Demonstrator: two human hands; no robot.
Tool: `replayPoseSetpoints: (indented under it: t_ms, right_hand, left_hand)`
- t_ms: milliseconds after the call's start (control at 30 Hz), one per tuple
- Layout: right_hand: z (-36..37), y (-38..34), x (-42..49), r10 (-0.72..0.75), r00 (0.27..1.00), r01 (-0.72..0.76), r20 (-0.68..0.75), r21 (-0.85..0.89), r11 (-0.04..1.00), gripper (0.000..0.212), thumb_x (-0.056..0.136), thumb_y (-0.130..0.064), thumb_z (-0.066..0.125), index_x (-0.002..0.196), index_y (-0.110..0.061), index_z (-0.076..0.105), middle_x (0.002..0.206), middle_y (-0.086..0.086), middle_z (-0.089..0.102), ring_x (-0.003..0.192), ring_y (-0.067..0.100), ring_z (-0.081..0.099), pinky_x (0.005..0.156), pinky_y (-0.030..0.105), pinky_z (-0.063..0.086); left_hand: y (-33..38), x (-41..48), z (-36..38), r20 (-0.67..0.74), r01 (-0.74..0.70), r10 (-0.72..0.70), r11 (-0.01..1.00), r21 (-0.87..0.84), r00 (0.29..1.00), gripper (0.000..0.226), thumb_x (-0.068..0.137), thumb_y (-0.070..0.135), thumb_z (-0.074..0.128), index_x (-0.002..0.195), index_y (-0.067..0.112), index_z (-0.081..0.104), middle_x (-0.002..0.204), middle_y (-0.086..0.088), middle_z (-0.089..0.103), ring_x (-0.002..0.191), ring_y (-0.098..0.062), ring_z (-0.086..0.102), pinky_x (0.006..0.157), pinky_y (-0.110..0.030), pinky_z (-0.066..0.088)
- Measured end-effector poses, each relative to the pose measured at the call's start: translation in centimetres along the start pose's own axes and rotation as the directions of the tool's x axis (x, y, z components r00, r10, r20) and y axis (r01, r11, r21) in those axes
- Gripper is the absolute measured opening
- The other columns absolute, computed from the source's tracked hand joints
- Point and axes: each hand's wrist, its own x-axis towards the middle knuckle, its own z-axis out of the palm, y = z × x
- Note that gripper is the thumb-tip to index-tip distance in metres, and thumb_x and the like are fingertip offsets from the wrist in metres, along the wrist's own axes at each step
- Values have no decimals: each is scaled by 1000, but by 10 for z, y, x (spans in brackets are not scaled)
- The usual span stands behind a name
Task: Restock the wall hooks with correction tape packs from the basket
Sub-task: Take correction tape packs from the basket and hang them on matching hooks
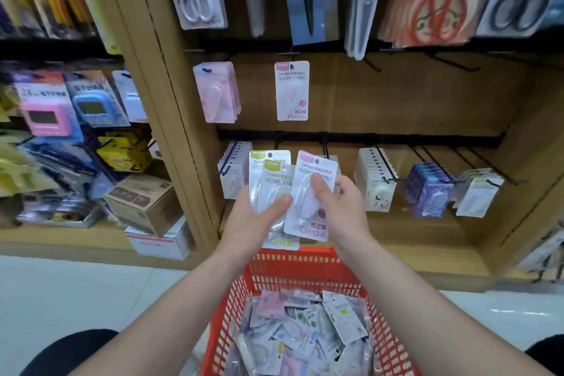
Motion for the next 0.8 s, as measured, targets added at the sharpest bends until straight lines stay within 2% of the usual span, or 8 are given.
replayPoseSetpoints:
  t_ms: [133, 267, 300, 367, 433, 500, 633, 800]
  right_hand:
    - [13, -2, 10, -44, 999, 42, -22, -85, 996, 25, 97, -45, 66, 106, -21, 66, 89, -1, 78, 82, 21, 76, 74, 39, 61]
    - [28, -5, 30, -19, 999, 27, 36, -232, 972, 40, 92, -64, 56, 106, -28, 67, 97, 1, 77, 91, 28, 75, 84, 49, 60]
    - [32, -7, 35, 7, 998, 9, 70, -232, 973, 40, 92, -62, 53, 110, -29, 66, 100, -1, 76, 93, 26, 75, 82, 47, 61]
    - [37, -13, 46, 32, 991, -12, 127, -157, 988, 24, 98, -37, 56, 116, -27, 67, 105, -4, 76, 97, 24, 75, 80, 44, 61]
    - [38, -22, 58, 6, 988, 11, 155, -109, 994, 27, 94, -19, 62, 121, -24, 66, 113, -2, 76, 105, 26, 73, 93, 52, 58]
    - [38, -33, 71, -86, 986, 104, 146, -124, 987, 32, 95, -15, 67, 126, -22, 63, 117, 0, 76, 108, 25, 73, 95, 57, 57]
    - [44, -60, 107, -245, 966, 256, 80, -187, 948, 35, 98, -17, 69, 130, -27, 61, 114, -7, 76, 103, 15, 75, 89, 50, 62]
    - [62, -72, 139, -309, 945, 328, 110, -246, 912, 41, 100, -17, 66, 138, -30, 58, 121, -10, 73, 109, 9, 71, 96, 46, 59]
  left_hand:
    - [2, 14, -8, -15, 12, -13, 999, -35, 1000, 52, 75, 56, 83, 120, 41, 61, 117, 10, 75, 107, -21, 73, 98, -55, 54]
    - [6, 35, -11, -26, -10, 9, 999, -37, 1000, 50, 80, 56, 77, 125, 41, 62, 117, 16, 74, 110, -13, 71, 102, -48, 53]
    - [8, 40, -12, -31, -16, 15, 999, -42, 999, 46, 82, 54, 76, 125, 41, 63, 116, 17, 74, 109, -11, 71, 102, -47, 53]
    - [13, 50, -17, -29, -29, 27, 998, -51, 999, 38, 89, 48, 74, 124, 39, 63, 115, 17, 75, 108, -10, 71, 103, -46, 52]
    - [17, 60, -24, -40, -40, 37, 997, -66, 998, 37, 90, 44, 74, 125, 37, 61, 114, 18, 75, 108, -9, 71, 101, -43, 53]
    - [22, 68, -32, -91, -62, 54, 995, -78, 994, 34, 90, 41, 75, 120, 39, 60, 110, 20, 74, 104, -6, 71, 91, -34, 57]
    - [30, 79, -41, -142, -106, 90, 988, -116, 986, 28, 91, 36, 75, 114, 38, 58, 115, 12, 71, 91, -1, 73, 61, -16, 56]
    - [34, 83, -45, -177, -112, 89, 986, -124, 980, 30, 91, 40, 74, 117, 37, 59, 117, 12, 71, 94, -4, 73, 62, -19, 58]
